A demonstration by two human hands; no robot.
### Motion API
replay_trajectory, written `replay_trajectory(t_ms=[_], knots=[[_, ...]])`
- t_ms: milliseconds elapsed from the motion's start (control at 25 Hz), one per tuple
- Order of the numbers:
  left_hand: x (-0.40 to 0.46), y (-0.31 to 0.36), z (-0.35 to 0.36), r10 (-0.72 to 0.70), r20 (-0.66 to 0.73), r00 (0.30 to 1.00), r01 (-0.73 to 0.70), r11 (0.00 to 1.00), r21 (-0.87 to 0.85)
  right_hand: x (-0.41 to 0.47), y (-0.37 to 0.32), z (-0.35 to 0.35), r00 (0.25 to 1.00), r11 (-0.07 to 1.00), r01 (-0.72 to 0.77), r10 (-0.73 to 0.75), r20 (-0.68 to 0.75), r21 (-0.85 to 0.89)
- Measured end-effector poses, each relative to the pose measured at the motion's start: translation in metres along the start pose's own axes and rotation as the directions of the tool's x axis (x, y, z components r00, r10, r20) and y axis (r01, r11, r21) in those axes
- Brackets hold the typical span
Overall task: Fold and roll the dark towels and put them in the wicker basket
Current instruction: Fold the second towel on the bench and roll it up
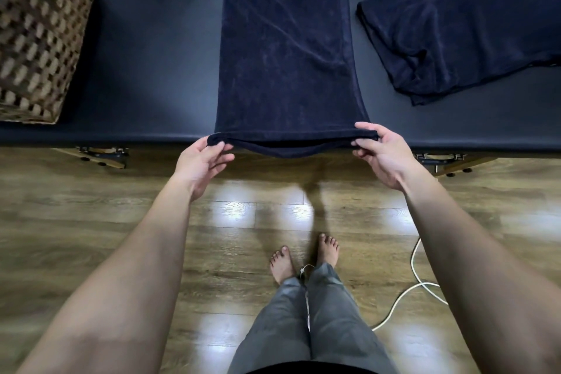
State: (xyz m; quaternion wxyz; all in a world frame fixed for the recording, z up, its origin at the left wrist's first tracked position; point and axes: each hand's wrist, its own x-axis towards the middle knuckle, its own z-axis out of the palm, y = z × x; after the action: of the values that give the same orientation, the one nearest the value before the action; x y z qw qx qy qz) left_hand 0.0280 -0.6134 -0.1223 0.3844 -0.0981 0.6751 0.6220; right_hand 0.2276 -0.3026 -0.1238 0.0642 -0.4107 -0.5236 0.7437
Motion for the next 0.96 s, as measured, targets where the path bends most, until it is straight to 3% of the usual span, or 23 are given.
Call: replay_trajectory(t_ms=[320, 440, 560, 680, 800, 960], knots=[[0.015, 0.016, 0.005, 0.170, -0.216, 0.962, -0.151, 0.984, 0.099, 0.011, -0.014, -0.002, 0.968, 0.940, 0.147, -0.201, -0.153, -0.309], [0.018, 0.022, 0.006, 0.144, -0.203, 0.969, -0.113, 0.981, 0.157, 0.016, -0.016, -0.002, 0.963, 0.923, 0.139, -0.211, -0.170, -0.359], [0.021, 0.026, 0.008, 0.170, -0.223, 0.960, -0.119, 0.967, 0.223, 0.017, -0.020, 0.004, 0.905, 0.800, 0.228, -0.385, -0.183, -0.554], [0.024, 0.031, 0.014, 0.243, -0.251, 0.937, -0.188, 0.956, 0.226, 0.014, -0.023, 0.011, 0.888, 0.791, 0.261, -0.421, -0.183, -0.553], [0.029, 0.034, 0.018, 0.259, -0.260, 0.930, -0.196, 0.950, 0.243, 0.020, -0.026, 0.012, 0.880, 0.780, 0.232, -0.423, -0.216, -0.581], [0.042, 0.032, 0.017, 0.223, -0.330, 0.918, -0.127, 0.949, 0.288, 0.039, -0.023, 0.014, 0.902, 0.737, 0.084, -0.342, -0.262, -0.670]])
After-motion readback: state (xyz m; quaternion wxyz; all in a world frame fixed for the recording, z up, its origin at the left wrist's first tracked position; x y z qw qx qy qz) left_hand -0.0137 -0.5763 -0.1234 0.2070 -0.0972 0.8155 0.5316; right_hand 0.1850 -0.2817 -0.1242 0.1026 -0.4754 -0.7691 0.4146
